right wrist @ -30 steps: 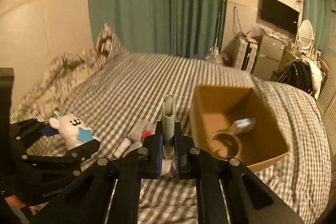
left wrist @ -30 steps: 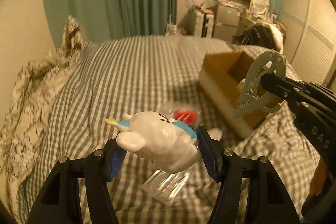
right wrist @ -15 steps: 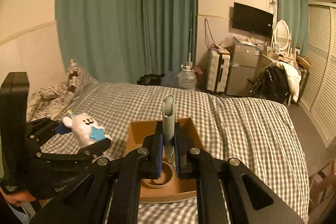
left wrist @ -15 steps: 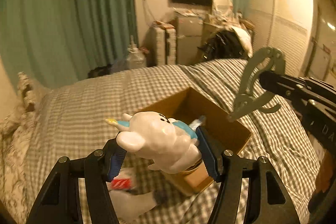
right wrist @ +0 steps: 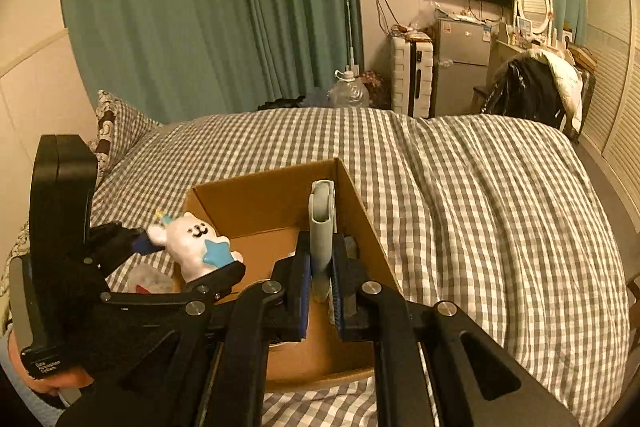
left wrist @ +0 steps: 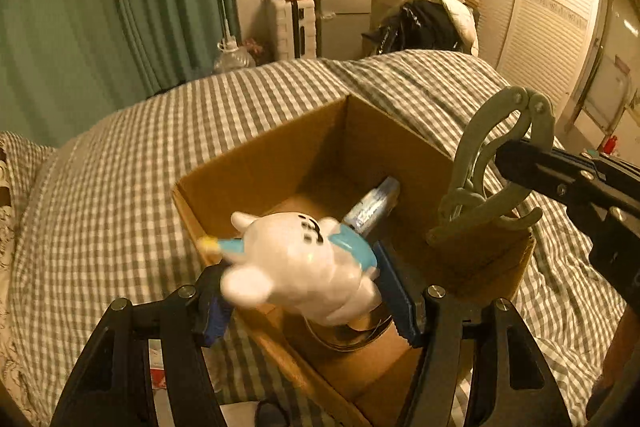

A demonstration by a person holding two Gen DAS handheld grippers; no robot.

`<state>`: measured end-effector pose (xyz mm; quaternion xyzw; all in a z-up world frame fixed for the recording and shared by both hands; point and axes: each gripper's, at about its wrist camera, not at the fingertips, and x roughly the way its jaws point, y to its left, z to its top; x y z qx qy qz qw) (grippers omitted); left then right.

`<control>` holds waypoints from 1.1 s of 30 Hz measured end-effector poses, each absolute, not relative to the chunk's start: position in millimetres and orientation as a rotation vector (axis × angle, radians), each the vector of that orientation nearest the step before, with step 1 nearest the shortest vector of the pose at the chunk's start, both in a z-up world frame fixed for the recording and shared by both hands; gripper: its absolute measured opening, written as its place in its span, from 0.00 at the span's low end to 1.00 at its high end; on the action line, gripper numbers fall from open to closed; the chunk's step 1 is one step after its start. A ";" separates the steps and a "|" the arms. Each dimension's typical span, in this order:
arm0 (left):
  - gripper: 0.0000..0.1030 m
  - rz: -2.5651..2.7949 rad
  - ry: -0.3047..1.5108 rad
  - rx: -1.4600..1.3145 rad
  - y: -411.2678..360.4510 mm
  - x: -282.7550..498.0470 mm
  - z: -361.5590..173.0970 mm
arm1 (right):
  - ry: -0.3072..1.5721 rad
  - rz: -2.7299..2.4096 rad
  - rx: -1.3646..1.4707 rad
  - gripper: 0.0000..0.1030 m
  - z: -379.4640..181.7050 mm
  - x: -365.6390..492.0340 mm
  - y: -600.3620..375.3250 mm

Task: Organize objects
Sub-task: 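Carry the plush toy and hanger over the box and release both, then grasp the foil blister pack with the left tool while the right tool grasps the white sock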

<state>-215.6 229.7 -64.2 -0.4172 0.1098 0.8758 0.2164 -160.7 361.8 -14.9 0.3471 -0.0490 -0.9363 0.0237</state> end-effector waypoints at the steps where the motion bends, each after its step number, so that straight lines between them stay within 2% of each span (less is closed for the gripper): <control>1: 0.71 2.428 0.303 -1.158 229.6 -214.6 -64.7 | -0.156 -2.904 1.077 0.08 -16.1 -162.2 363.0; 3: 0.88 2.453 0.311 -1.138 228.1 -212.8 -60.7 | -0.177 -2.915 1.075 0.09 -15.1 -162.1 364.4; 5: 0.89 2.480 0.316 -1.093 223.5 -206.6 -50.0 | -0.193 -2.924 1.058 0.18 -9.8 -160.7 367.3; 7: 0.89 2.487 0.313 -1.074 216.5 -203.7 -39.0 | -0.192 -2.949 1.040 0.45 -1.4 -155.5 366.1; 14: 0.90 2.579 0.253 -0.964 169.1 -172.5 21.7 | -0.151 -3.004 0.938 0.53 50.5 -117.3 340.2; 23: 0.99 2.767 0.144 -0.826 81.3 -110.3 85.4 | -0.032 -2.980 0.784 0.78 112.0 -59.1 264.7; 28: 1.00 2.853 0.076 -0.857 31.6 -89.1 75.6 | 0.001 -2.937 0.779 0.87 106.5 -37.0 232.1; 33: 1.00 2.905 0.037 -0.962 -1.0 -79.4 32.8 | 0.041 -2.881 0.872 0.87 64.7 -36.1 203.7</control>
